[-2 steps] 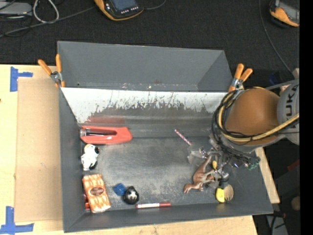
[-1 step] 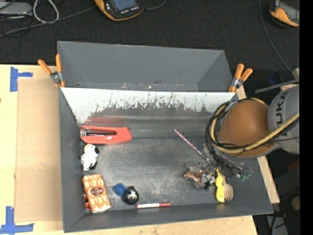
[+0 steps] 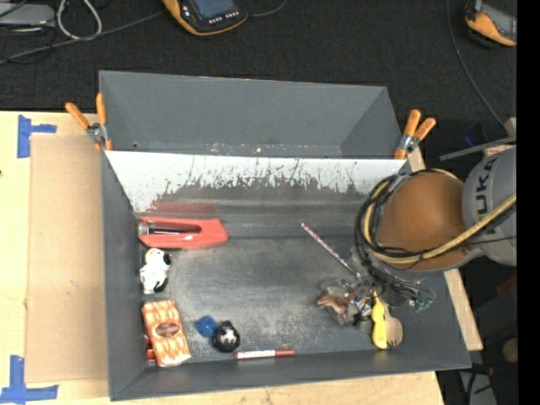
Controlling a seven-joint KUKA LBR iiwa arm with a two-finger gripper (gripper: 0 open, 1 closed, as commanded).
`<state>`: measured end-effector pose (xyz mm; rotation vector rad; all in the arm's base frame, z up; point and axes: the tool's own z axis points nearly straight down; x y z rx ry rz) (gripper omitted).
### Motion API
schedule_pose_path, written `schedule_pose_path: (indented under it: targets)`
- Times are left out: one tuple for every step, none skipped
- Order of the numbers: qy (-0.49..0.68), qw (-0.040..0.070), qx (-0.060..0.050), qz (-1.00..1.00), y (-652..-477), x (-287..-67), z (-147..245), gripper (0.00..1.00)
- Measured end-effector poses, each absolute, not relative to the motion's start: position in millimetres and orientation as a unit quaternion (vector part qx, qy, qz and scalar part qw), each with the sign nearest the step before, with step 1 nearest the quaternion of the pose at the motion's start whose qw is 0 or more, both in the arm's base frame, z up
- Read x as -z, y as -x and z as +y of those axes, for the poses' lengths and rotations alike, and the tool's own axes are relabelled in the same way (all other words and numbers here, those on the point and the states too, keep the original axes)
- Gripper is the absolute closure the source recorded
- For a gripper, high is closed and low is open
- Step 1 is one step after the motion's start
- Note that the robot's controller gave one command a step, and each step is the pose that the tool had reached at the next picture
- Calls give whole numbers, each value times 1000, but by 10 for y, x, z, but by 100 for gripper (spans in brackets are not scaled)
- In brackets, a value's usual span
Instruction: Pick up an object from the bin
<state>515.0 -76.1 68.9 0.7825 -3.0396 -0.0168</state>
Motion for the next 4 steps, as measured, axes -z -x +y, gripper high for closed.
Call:
schedule_pose_path:
  targets:
    - [-245, 1, 6, -969, -5182, -839, -861, 100]
    - [-241, 2, 7, -971, -5222, -839, -972, 100]
    - [-226, 1, 7, -974, -5198, -927, -963, 100]
    - [-225, 1, 7, -974, -5203, -957, -966, 100]
